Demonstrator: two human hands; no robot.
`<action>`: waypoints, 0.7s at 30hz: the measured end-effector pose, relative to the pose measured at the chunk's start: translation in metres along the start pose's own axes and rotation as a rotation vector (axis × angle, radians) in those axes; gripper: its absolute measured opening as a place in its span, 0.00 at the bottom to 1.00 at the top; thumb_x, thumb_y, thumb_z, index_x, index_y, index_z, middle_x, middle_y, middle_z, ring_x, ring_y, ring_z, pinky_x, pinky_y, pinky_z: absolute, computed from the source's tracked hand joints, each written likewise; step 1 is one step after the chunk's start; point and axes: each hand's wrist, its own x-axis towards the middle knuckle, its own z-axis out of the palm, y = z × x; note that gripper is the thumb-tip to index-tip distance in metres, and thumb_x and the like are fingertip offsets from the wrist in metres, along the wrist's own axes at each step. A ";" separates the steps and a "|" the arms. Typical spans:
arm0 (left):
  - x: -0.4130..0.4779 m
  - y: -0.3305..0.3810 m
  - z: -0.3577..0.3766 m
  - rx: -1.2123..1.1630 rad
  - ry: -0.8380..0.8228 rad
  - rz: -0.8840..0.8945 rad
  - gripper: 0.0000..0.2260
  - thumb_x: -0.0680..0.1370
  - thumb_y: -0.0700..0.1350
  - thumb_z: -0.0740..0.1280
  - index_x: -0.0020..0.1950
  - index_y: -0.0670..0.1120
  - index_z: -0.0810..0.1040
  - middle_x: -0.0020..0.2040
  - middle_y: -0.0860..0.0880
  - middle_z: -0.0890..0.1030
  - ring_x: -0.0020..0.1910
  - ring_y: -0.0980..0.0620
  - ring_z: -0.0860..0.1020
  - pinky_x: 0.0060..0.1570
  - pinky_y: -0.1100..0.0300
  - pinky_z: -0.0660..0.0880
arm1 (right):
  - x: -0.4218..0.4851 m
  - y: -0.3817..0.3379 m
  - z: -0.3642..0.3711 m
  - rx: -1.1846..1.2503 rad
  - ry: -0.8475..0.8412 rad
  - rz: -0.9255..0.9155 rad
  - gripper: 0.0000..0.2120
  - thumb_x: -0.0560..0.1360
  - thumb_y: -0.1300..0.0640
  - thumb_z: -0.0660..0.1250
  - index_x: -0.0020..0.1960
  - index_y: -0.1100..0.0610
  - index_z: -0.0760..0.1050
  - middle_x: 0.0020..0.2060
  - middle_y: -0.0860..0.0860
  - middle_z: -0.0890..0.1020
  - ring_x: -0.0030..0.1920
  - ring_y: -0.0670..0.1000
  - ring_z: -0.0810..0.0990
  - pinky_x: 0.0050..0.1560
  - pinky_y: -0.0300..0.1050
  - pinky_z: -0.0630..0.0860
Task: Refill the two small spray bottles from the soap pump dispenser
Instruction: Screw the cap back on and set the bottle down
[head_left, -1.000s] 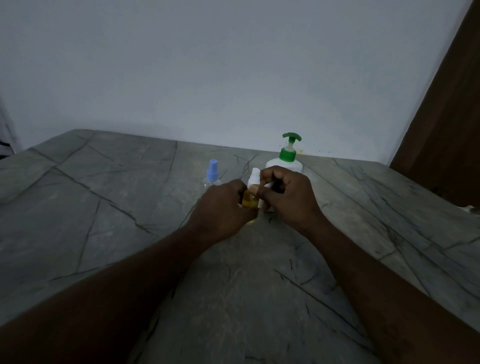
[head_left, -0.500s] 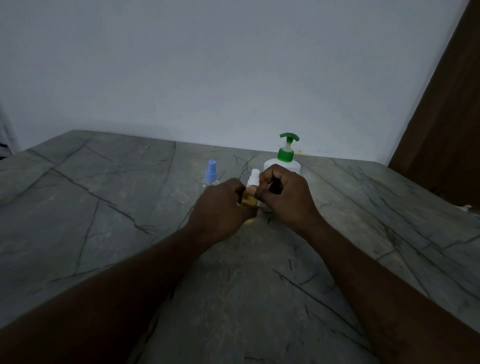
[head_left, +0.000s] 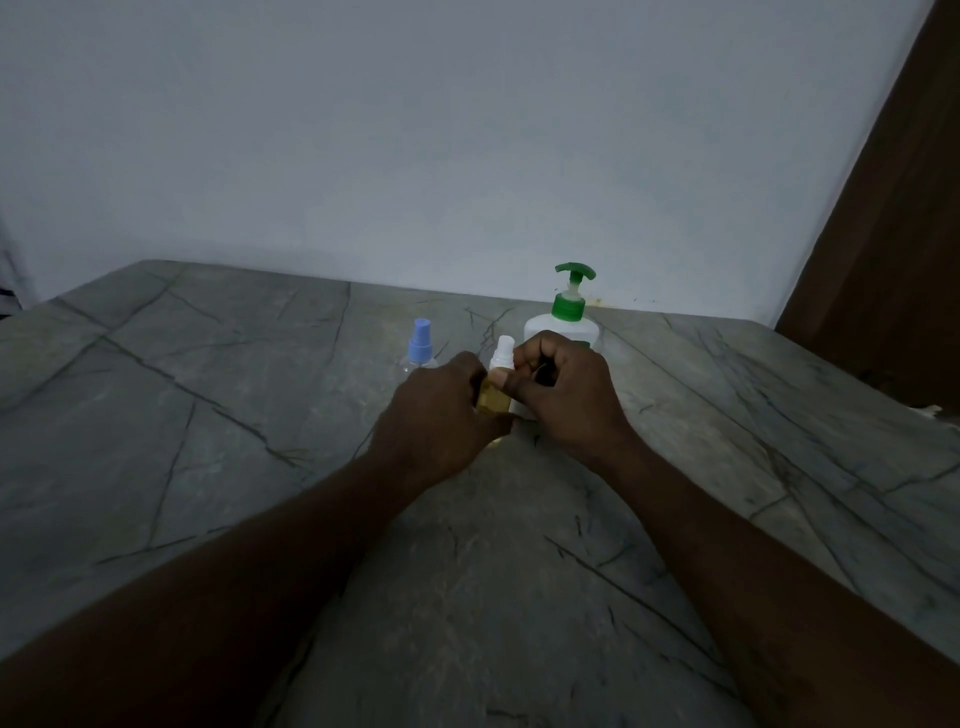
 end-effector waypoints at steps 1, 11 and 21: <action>-0.001 0.000 0.000 0.004 0.000 0.012 0.16 0.73 0.55 0.76 0.55 0.48 0.78 0.47 0.51 0.85 0.43 0.53 0.82 0.46 0.54 0.81 | 0.000 -0.001 0.000 0.000 0.002 0.003 0.10 0.73 0.56 0.79 0.50 0.56 0.81 0.43 0.49 0.84 0.43 0.49 0.82 0.50 0.47 0.80; 0.001 0.000 0.001 0.032 0.021 0.003 0.16 0.74 0.56 0.75 0.54 0.47 0.80 0.46 0.52 0.84 0.42 0.53 0.82 0.43 0.58 0.79 | 0.000 0.001 0.000 -0.011 0.011 0.001 0.09 0.73 0.55 0.79 0.48 0.55 0.81 0.41 0.50 0.84 0.40 0.47 0.81 0.45 0.42 0.78; 0.000 0.001 0.001 0.019 0.056 0.021 0.15 0.74 0.55 0.74 0.54 0.47 0.80 0.46 0.51 0.84 0.41 0.53 0.81 0.38 0.64 0.73 | -0.001 0.000 0.001 -0.007 0.011 0.014 0.09 0.73 0.55 0.79 0.48 0.54 0.80 0.40 0.49 0.83 0.40 0.47 0.80 0.44 0.43 0.78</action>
